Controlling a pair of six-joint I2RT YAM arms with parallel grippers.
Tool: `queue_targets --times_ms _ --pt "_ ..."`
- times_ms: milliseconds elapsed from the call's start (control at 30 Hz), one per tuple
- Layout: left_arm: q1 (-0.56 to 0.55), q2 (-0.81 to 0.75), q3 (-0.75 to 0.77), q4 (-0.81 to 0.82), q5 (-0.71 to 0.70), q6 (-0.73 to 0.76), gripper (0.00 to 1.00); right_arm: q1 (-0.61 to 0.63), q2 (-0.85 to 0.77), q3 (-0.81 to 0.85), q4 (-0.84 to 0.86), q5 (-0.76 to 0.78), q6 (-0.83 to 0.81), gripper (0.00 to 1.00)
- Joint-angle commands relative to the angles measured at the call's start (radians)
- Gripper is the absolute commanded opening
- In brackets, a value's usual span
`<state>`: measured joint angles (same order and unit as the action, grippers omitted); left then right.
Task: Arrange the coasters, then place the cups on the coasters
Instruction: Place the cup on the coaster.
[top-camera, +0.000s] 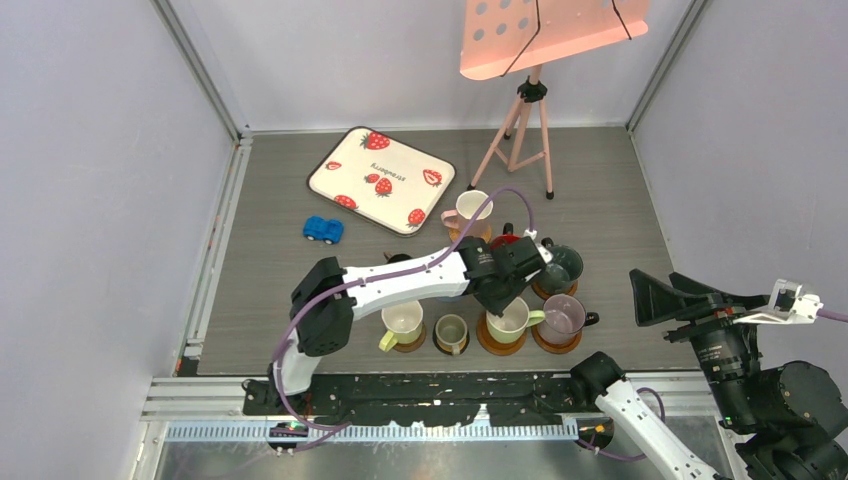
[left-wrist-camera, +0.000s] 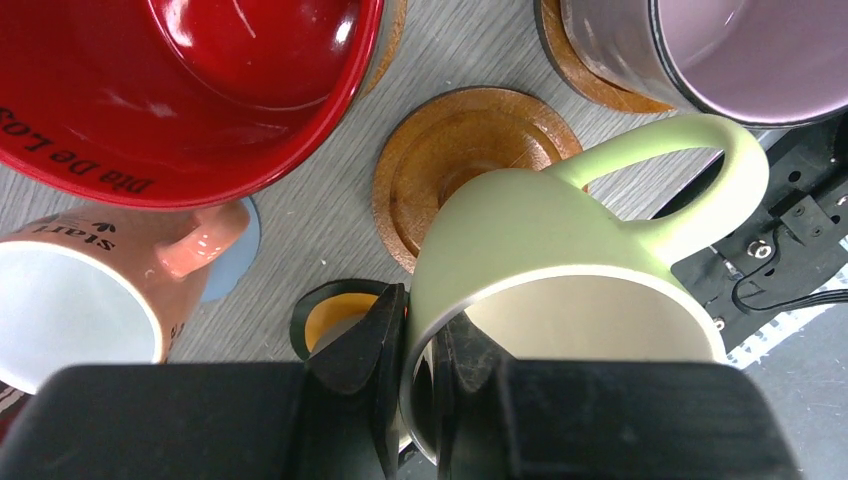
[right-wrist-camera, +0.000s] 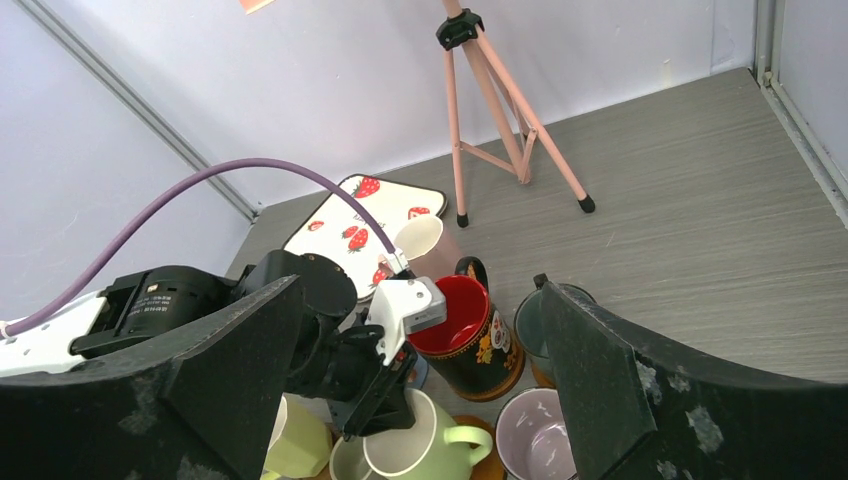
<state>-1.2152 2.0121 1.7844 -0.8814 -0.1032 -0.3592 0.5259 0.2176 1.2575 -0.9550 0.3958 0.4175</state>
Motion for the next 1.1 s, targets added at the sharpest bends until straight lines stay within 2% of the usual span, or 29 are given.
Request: queue_targets --times_ms 0,433,633,867,1067 --pt "0.000 -0.010 0.033 0.073 0.031 0.013 0.02 -0.003 0.016 0.010 0.019 0.013 0.004 0.96" --pt "0.000 -0.048 -0.075 0.133 0.025 0.017 0.04 -0.003 0.030 0.001 0.015 0.004 0.009 0.96" --pt "0.000 -0.025 -0.068 0.122 0.028 0.017 0.06 -0.003 0.019 -0.003 0.010 0.007 0.014 0.95" --pt "0.000 -0.027 -0.071 0.125 0.011 0.014 0.19 -0.003 0.011 -0.014 0.004 0.009 0.023 0.95" --pt "0.000 -0.019 -0.038 0.121 -0.013 0.019 0.25 -0.003 0.009 -0.036 0.008 -0.016 0.033 0.95"
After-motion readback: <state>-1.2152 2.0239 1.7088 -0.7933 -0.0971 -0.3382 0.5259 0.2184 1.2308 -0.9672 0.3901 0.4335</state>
